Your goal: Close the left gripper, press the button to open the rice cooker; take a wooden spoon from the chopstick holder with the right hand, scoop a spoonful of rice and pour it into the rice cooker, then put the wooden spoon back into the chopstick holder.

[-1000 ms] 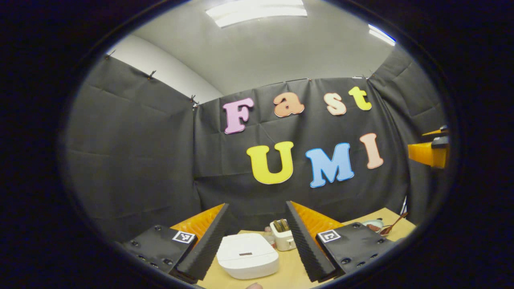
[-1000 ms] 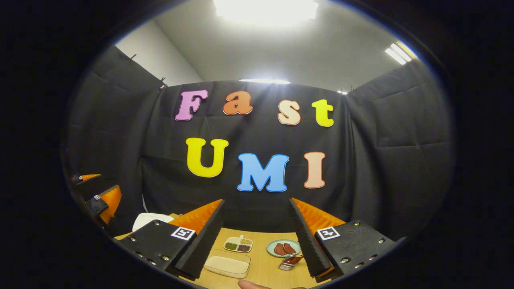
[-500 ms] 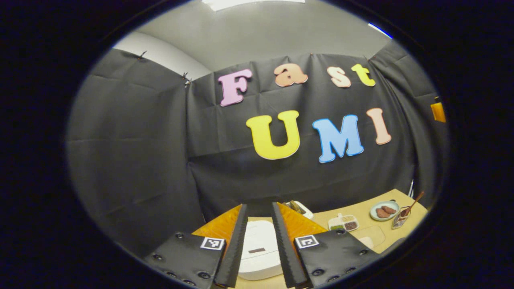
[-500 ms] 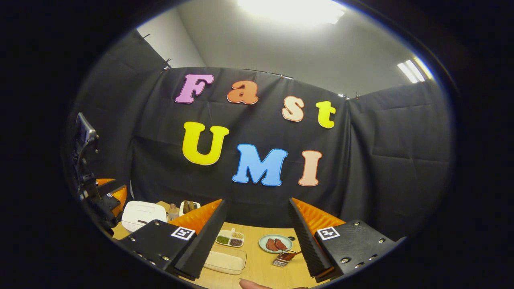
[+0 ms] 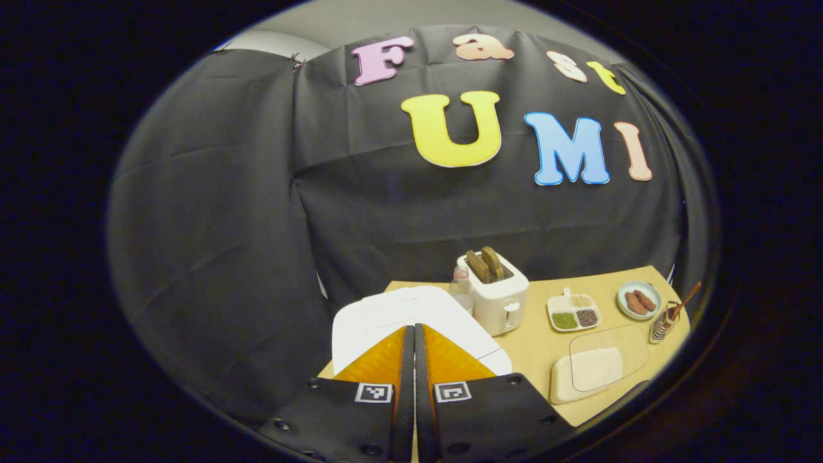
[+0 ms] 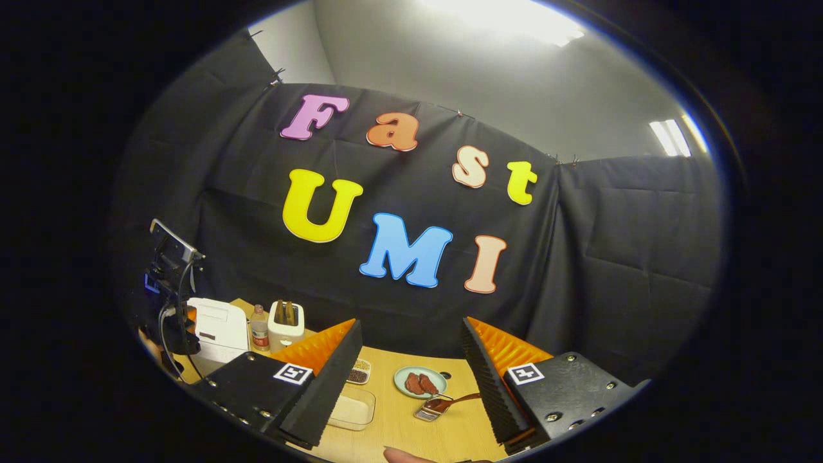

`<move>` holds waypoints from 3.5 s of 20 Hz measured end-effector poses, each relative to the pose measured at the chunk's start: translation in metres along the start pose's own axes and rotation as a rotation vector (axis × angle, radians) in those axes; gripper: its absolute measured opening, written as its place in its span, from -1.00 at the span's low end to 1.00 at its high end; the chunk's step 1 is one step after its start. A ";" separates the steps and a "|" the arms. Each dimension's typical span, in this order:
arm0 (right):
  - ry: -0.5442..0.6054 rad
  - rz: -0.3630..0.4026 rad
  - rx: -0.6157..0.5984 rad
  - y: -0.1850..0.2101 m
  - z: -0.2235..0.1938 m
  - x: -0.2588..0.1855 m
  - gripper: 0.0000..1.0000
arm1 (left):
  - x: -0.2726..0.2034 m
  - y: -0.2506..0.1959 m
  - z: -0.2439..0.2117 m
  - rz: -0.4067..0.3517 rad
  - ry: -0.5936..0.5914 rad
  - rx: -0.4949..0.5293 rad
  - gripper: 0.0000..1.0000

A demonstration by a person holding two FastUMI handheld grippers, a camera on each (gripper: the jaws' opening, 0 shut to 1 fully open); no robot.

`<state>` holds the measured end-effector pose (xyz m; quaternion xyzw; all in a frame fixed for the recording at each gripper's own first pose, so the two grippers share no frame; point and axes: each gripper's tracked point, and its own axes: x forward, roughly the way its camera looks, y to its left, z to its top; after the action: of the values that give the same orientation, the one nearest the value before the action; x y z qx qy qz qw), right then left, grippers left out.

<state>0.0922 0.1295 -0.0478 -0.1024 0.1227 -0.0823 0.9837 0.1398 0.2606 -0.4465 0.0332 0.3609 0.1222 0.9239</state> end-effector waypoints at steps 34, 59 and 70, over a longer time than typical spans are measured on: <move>0.039 0.004 -0.016 0.004 -0.014 -0.001 0.94 | 0.040 -0.001 -0.033 0.018 -0.052 -0.006 -0.79; 0.198 -0.049 0.200 -0.142 -0.220 0.141 0.89 | -0.167 -0.067 0.085 0.129 -0.298 0.000 0.49; 0.305 -0.050 0.414 -0.161 -0.371 0.233 0.89 | -0.261 -0.145 0.082 0.122 -0.244 0.052 0.99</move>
<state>0.1968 -0.1369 -0.4159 0.1115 0.2474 -0.1445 0.9516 0.0393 0.0576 -0.2356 0.0936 0.2465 0.1641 0.9506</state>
